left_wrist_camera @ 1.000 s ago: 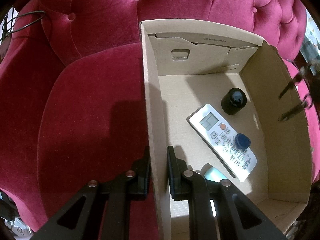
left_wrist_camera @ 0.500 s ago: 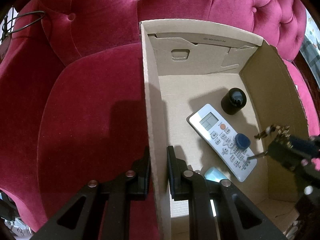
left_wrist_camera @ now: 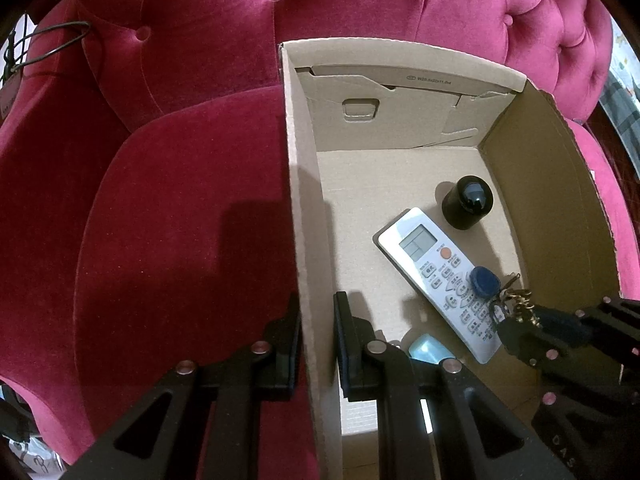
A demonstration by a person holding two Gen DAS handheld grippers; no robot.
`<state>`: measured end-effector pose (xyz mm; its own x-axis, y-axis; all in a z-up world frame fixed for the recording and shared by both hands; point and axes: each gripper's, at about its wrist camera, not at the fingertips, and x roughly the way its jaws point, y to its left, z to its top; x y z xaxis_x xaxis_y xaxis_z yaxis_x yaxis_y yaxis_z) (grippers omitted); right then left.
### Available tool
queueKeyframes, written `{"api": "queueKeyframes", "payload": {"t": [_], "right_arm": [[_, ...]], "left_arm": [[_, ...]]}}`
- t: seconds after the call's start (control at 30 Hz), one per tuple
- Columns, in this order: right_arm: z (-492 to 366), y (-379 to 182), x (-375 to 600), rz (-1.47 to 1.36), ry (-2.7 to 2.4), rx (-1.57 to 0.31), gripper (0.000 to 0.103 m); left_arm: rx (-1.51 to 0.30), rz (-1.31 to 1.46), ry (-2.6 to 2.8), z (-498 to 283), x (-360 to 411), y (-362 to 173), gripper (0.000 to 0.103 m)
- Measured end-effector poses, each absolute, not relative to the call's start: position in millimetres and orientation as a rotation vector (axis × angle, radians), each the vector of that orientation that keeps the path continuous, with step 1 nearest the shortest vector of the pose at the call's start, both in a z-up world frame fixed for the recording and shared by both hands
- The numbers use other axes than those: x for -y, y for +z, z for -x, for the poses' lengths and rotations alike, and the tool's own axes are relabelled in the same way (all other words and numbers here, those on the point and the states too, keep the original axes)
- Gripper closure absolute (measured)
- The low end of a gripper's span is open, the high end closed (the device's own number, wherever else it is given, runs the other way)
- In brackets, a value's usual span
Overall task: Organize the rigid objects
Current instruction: 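Lower the keychain beside the remote and open the right gripper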
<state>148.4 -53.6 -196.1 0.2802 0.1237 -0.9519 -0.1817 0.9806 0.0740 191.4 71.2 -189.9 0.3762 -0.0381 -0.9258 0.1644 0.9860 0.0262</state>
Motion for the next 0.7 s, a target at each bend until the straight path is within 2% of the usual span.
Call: {"api": "queueKeyframes", "payload": {"t": [0.33,0.47,0.7], "right_arm": [[-151,-194,56,0.044,0.209,-1.264,0.088],[-149,-188,57,0.040,0.205,-1.248,0.076],[-148,-174,63,0.022,0.181,-1.214,0.069]], "left_arm": [[-1.178,-0.122,-0.130,-192,-71,-190,0.087],[-1.178,-0.122,-0.129,-193,-70,-191,0.087],[-1.181,-0.125,-0.128,-193,-69,-191,0.087]]}}
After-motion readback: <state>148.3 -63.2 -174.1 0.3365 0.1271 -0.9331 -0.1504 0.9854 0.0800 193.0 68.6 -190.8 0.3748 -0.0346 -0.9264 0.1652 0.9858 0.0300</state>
